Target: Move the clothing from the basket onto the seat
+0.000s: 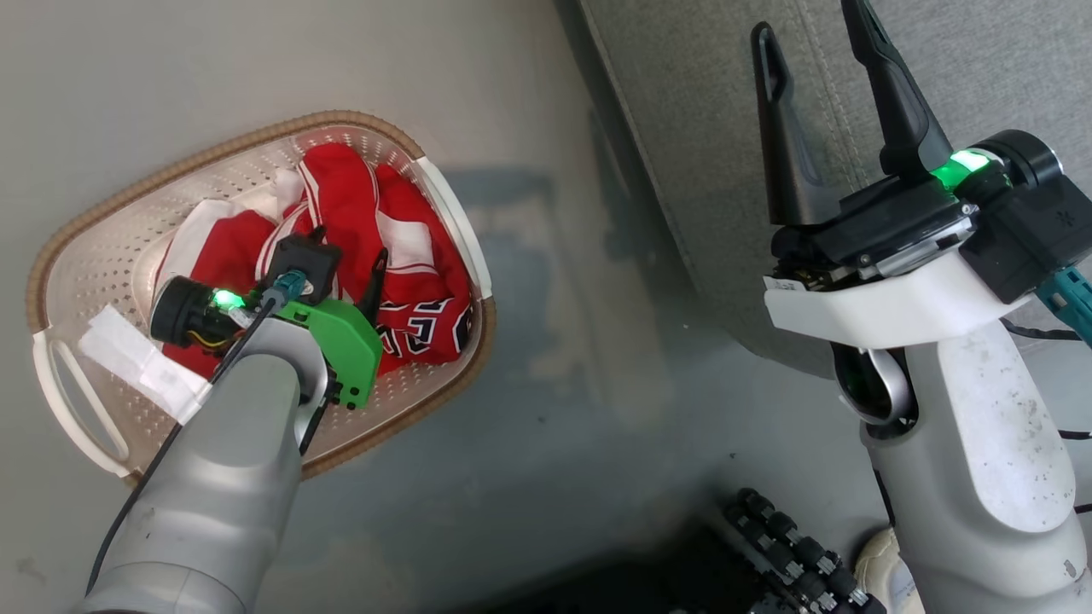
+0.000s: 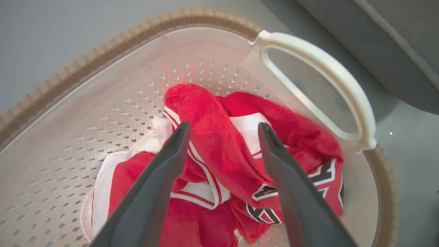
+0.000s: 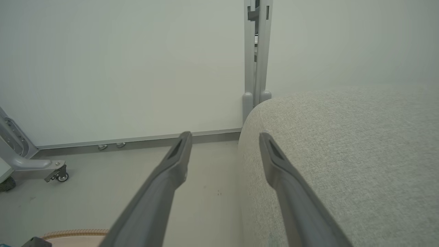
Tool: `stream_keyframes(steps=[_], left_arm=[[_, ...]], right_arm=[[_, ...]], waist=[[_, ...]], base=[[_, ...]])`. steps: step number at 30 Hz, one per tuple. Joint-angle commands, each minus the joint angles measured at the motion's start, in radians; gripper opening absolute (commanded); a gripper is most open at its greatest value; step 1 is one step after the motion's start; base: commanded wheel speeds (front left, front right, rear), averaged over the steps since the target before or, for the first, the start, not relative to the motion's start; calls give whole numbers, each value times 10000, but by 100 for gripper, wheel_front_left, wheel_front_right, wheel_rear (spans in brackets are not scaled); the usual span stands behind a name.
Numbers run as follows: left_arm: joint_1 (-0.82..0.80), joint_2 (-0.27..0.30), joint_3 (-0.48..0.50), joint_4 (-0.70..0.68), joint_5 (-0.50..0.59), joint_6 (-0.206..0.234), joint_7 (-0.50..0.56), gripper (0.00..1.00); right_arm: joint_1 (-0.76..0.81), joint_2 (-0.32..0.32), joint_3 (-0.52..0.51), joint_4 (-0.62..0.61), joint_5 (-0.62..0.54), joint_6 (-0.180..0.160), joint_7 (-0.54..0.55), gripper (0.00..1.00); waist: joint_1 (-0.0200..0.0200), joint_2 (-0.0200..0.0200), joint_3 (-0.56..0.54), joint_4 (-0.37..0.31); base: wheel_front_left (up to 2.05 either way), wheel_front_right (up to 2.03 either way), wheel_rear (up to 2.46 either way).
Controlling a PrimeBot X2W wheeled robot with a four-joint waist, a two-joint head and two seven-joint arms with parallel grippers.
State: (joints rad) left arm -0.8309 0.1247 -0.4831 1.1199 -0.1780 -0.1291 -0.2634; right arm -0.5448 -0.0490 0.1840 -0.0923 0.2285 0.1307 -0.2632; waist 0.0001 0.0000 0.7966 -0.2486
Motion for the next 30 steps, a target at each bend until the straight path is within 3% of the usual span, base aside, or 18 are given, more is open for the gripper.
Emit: stream_keyframes(steps=[1, 9, 30], left_arm=[[-309, -19, -108, 234, -112, -22, 12, 100], [-891, -303, -686, 1305, -906, -21, 705, 100], [-1911, -583, -830, 1665, -1739, 20, 2116, 100]], right_arm=[[-152, -24, -23, -74, 10, 1, -25, 100], [-268, -25, 17, -235, -76, 1, -25, 100], [-310, -25, 169, -677, -192, 1, -25, 100]], waist=[[-1, 0, 392, -43], [-1, 0, 888, 115], [-1, 0, 1831, 381]], base=[[0, 0, 0], [0, 0, 0], [0, 0, 0]])
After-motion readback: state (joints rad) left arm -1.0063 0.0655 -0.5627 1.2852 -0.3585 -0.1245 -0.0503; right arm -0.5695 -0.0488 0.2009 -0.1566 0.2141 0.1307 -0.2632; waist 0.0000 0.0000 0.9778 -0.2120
